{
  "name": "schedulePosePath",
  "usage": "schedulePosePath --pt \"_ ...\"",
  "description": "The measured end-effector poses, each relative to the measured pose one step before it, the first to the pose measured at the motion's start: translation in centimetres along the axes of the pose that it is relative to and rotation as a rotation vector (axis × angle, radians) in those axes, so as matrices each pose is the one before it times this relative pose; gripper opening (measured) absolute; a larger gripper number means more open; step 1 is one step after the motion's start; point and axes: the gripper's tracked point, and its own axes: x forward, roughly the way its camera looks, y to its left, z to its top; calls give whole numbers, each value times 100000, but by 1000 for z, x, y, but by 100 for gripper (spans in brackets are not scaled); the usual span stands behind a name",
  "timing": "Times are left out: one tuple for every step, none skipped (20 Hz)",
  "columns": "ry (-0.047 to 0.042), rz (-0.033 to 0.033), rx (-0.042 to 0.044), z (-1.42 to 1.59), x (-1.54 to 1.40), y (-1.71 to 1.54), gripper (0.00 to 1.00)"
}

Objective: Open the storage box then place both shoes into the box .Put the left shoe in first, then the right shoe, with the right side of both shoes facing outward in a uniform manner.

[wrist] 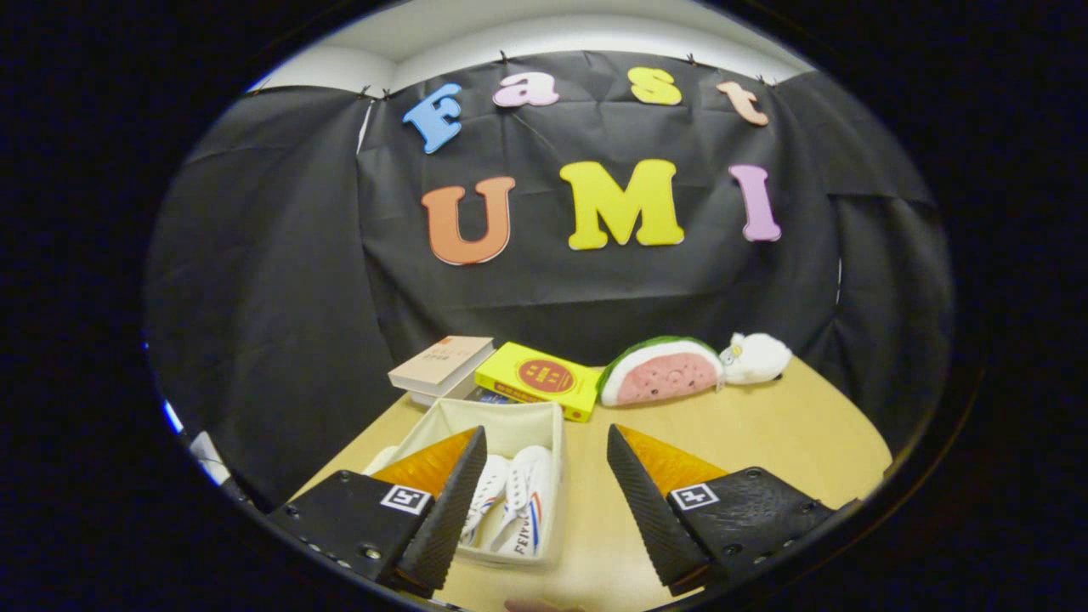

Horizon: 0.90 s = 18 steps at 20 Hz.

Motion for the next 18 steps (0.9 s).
schedulePosePath --pt "-4351 -2476 -2105 608 -872 -618 87" --pt "-3699 -2401 -1717 369 -853 -835 87" --pt "-3543 -2323 -884 623 -815 -902 87" --pt "-3319 -1693 -880 409 -769 -814 89" --pt "-1827 -651 -629 160 -361 -575 92" --pt "-1513 -1631 -543 45 -677 -934 95" --pt "-1275 -1136 -407 158 -436 -928 95" --pt "-1991 -1077 -248 223 -465 -918 96" --pt "-1611 -1856 -101 239 -328 -1118 96" --pt "-1095 -327 478 21 -541 -957 96" --pt "-135 843 895 -199 -376 -521 96" --pt "326 526 1434 -336 -228 -719 96" --pt "158 -931 1031 -339 -267 -1104 96" --pt "-511 -167 1334 -219 -130 -829 96" --pt "-632 -259 846 -257 -100 -750 95" --pt "-32 850 914 -530 -297 -633 95" --pt "412 1455 1151 -455 -210 -260 95" --pt "1309 1015 728 -741 -227 -416 95"
